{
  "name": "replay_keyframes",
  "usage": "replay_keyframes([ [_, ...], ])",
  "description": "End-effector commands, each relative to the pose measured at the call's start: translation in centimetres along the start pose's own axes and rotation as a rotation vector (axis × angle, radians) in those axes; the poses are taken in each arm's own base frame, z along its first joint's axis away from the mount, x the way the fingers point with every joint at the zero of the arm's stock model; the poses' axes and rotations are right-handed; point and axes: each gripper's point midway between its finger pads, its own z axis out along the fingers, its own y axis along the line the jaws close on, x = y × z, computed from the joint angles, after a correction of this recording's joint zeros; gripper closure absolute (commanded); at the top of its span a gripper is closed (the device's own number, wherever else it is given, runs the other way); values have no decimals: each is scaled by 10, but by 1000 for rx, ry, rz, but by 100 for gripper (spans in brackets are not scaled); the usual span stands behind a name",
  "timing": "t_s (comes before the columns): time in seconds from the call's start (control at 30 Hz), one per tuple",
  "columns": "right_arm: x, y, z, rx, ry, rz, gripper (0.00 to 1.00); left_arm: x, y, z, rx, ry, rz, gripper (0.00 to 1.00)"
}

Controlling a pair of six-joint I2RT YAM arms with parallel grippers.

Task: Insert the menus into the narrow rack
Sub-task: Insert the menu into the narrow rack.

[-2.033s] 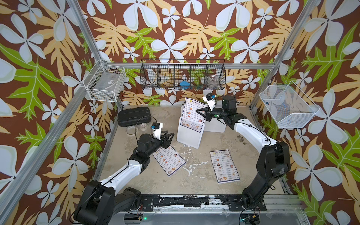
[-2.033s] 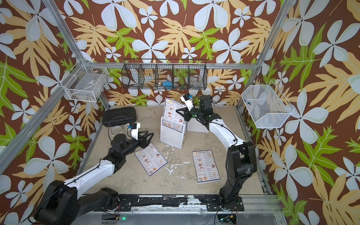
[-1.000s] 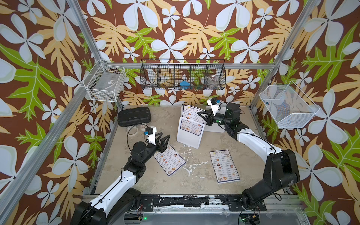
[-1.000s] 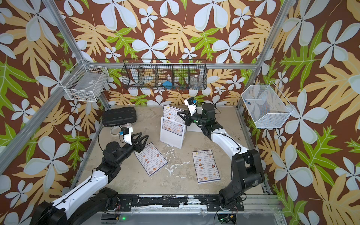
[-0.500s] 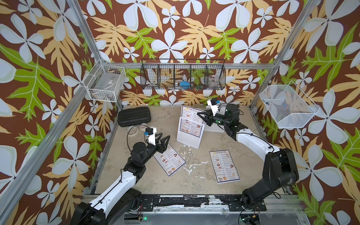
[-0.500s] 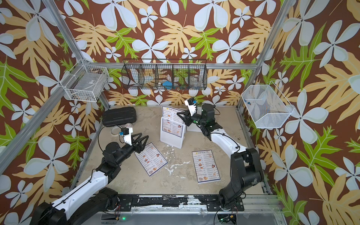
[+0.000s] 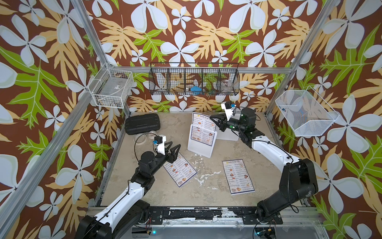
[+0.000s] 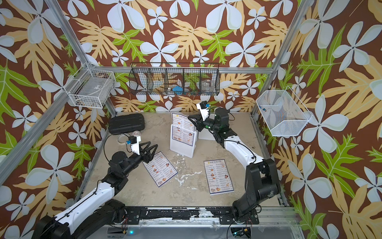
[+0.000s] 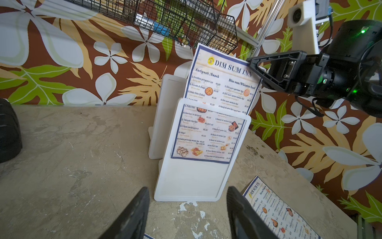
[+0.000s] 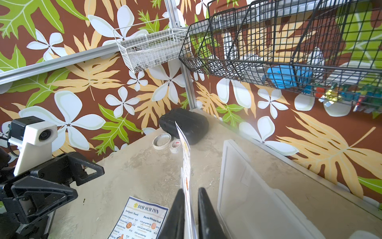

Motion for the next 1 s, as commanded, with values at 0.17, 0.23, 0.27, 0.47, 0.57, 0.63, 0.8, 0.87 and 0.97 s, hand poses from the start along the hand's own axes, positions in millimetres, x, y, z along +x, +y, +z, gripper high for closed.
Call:
replay_keyframes([
  [0.17, 4, 3, -2, -4, -12, 1, 94, -5, -2, -1, 7, -22, 8, 38],
  [0.23, 6, 3, -3, -4, -14, 0, 94, -5, 0, -1, 1, -22, 10, 38],
  [0.27, 9, 4, -4, -6, -14, 5, 94, -5, 0, -1, 0, -22, 10, 38],
  [0.47, 19, 8, -3, -19, -7, 12, 95, -5, -1, -1, 1, -24, 10, 38],
  [0.57, 17, 10, -5, -21, -11, 13, 91, -5, -2, -2, 6, -24, 8, 38],
  [0.63, 14, 12, -6, -20, -15, 7, 85, -6, -2, -2, 7, -26, 10, 38],
  [0.8, 4, 11, -7, -4, -27, -9, 75, -5, -2, -2, 10, -26, 9, 38],
  [0.87, 2, 10, -7, 3, -26, -14, 75, -6, -2, -2, 10, -27, 10, 38],
  [0.97, 4, 5, -4, 13, -20, -8, 77, -5, -3, -3, 11, -27, 9, 38],
])
